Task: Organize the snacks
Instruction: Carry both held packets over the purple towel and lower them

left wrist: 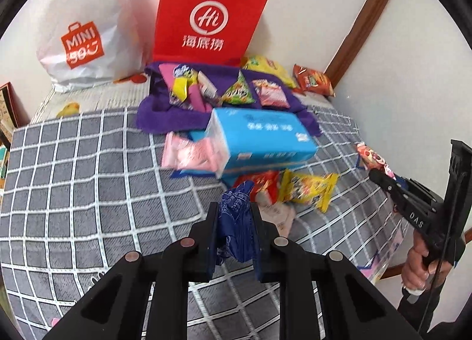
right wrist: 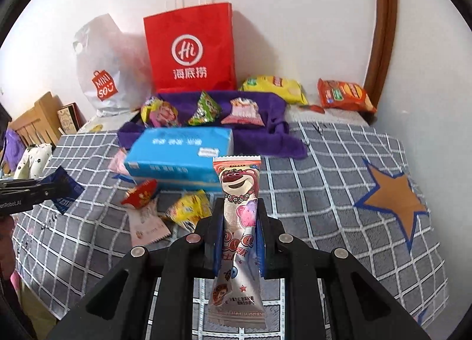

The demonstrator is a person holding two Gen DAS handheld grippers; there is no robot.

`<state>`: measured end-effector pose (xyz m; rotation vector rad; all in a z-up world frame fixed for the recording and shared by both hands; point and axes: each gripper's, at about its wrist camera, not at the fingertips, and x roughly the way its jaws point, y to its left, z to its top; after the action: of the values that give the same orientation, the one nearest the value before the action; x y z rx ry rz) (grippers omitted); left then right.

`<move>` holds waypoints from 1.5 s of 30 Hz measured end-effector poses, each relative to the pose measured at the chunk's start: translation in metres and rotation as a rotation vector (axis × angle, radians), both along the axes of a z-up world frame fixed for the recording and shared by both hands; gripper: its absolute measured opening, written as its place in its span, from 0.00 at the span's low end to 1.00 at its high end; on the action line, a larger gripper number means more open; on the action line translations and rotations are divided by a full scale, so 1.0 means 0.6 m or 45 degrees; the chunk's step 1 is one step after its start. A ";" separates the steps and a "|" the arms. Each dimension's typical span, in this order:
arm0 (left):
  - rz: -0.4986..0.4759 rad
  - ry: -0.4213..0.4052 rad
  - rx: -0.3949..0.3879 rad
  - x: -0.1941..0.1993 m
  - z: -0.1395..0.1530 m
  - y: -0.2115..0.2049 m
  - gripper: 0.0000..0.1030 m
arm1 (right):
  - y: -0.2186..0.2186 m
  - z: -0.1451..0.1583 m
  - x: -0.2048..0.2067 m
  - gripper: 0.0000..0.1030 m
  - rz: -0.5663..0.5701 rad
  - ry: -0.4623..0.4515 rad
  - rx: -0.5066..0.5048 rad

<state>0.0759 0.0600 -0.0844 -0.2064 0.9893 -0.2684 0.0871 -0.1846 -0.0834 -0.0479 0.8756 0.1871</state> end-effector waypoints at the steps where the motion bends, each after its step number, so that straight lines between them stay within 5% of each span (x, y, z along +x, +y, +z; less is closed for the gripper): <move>1: -0.002 -0.009 -0.003 0.003 0.008 -0.002 0.17 | 0.004 0.009 0.004 0.18 0.008 -0.001 0.003; 21: -0.016 -0.117 -0.022 0.140 0.130 -0.035 0.17 | 0.043 0.115 0.153 0.18 0.014 -0.110 0.063; 39: -0.012 -0.111 0.049 0.302 0.130 -0.045 0.17 | 0.077 0.121 0.329 0.18 0.068 -0.131 0.073; 45: 0.005 -0.077 0.060 0.356 0.093 -0.036 0.17 | 0.088 0.072 0.381 0.18 0.095 -0.083 0.046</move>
<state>0.2897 0.0384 -0.0289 -0.1564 0.9346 -0.2461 0.3156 -0.1320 -0.0405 -0.0530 0.8056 0.2700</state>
